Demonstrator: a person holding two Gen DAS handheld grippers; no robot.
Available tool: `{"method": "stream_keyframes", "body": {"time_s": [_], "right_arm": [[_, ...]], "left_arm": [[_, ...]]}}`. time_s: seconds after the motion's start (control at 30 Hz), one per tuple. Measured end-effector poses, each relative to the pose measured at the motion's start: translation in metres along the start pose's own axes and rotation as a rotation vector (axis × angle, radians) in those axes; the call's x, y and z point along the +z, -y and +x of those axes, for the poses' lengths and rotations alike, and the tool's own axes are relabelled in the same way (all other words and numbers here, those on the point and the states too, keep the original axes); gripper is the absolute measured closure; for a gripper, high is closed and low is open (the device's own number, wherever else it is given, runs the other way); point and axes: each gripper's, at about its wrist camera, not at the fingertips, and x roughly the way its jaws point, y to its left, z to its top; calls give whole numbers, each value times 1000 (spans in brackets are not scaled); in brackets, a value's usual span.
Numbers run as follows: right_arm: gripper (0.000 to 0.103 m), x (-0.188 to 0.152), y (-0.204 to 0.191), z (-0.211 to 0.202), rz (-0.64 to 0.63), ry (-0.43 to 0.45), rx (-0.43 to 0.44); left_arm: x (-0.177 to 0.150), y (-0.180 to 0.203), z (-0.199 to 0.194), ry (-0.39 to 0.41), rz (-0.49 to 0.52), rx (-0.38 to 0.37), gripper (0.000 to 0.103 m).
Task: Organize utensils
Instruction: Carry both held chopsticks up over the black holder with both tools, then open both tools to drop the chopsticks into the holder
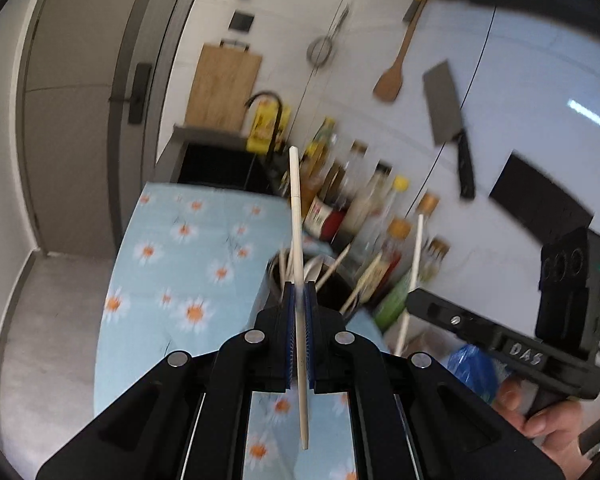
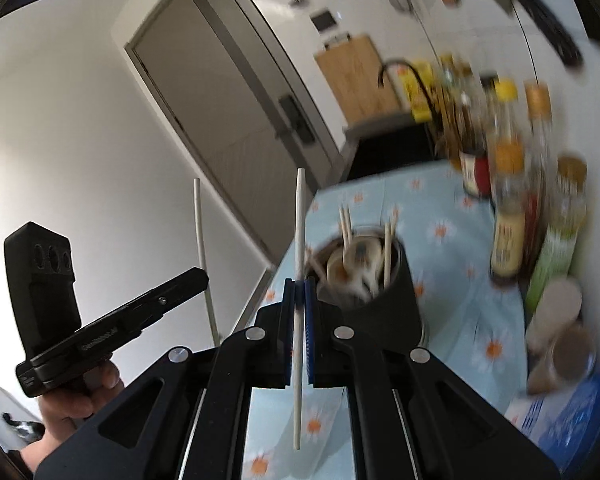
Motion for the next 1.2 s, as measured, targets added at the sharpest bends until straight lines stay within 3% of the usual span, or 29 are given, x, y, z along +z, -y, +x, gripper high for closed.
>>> {"method": "stream_keyframes", "body": {"time_s": [0.27, 0.43, 0.73, 1.2], "right_arm": [[97, 39, 5, 4, 17, 161, -21], [97, 59, 10, 6, 5, 264, -47], [97, 74, 33, 24, 42, 310, -120], [97, 58, 34, 51, 0, 280, -161]], "left_arm": [[34, 11, 3, 188, 42, -108, 99], [42, 18, 16, 256, 68, -139, 99], [40, 18, 45, 288, 105, -162, 99], [17, 9, 85, 228, 130, -105, 99]]}}
